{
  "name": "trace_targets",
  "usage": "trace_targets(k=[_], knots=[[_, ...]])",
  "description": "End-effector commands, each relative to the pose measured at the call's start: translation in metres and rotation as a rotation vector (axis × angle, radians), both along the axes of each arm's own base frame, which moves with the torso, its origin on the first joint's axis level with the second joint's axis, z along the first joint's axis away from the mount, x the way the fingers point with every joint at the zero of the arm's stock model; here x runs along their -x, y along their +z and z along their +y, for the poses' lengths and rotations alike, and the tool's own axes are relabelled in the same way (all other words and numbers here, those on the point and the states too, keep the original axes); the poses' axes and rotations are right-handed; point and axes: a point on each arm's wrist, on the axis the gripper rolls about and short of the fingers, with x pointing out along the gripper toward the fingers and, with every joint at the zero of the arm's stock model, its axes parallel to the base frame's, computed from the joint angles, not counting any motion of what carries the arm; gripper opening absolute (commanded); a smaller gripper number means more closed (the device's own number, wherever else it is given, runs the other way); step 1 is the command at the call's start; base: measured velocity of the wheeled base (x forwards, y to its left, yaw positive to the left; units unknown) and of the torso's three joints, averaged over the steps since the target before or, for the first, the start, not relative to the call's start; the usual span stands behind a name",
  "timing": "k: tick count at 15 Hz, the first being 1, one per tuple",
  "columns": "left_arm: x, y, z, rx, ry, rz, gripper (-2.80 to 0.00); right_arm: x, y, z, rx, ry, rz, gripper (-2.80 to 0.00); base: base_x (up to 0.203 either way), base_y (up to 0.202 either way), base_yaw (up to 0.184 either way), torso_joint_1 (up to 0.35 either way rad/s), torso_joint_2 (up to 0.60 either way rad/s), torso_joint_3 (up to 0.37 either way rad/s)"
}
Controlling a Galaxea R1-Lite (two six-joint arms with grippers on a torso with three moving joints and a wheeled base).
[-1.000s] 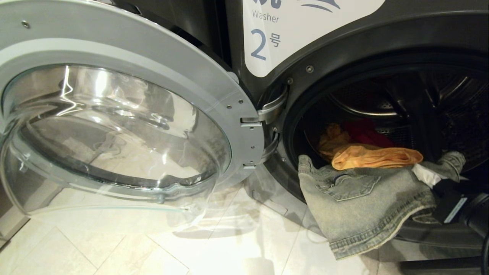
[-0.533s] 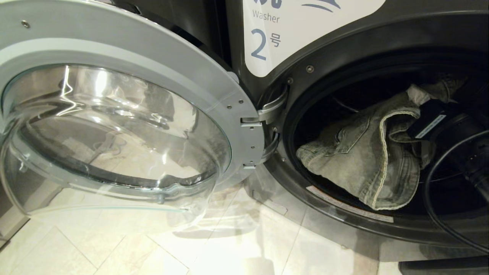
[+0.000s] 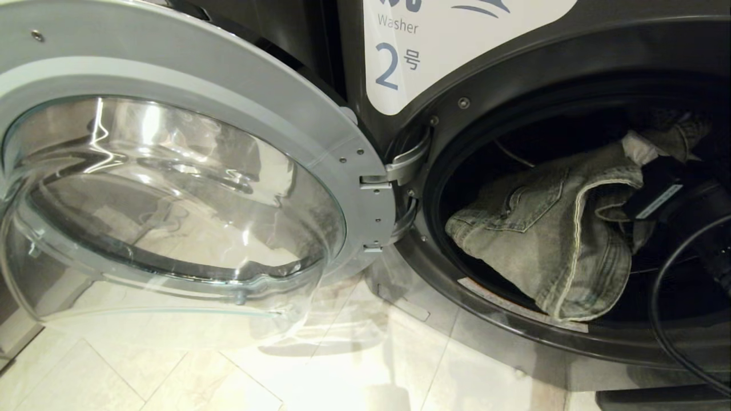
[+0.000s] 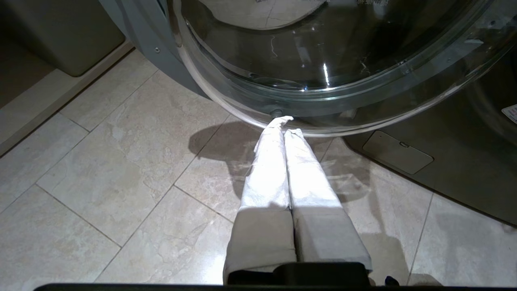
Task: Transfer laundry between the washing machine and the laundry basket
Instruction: Pick a cloth and place it into the basket
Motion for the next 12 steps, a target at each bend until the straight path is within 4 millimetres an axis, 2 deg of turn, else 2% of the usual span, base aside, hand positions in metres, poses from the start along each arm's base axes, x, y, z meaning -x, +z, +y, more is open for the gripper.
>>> trace_targets(k=[1, 4, 8, 12], knots=[[-0.003, -0.011, 0.000, 0.000, 0.002, 0.041, -2.80, 0.031, 0.001, -0.015, -0.002, 0.013, -0.006, -2.80, 0.000, 0.000, 0.000, 0.000, 0.00, 0.000], [-0.003, -0.011, 0.000, 0.000, 0.002, 0.041, -2.80, 0.059, -0.009, -0.025, 0.014, 0.070, 0.054, -2.80, 0.000, 0.000, 0.000, 0.000, 0.00, 0.000], [-0.003, -0.011, 0.000, 0.000, 0.002, 0.041, -2.80, 0.099, -0.016, -0.030, 0.030, 0.264, 0.138, -2.80, 0.000, 0.000, 0.000, 0.000, 0.00, 0.000], [-0.003, -0.011, 0.000, 0.000, 0.000, 0.041, -2.80, 0.144, -0.011, -0.057, 0.013, 0.357, 0.075, -2.80, 0.000, 0.000, 0.000, 0.000, 0.00, 0.000]])
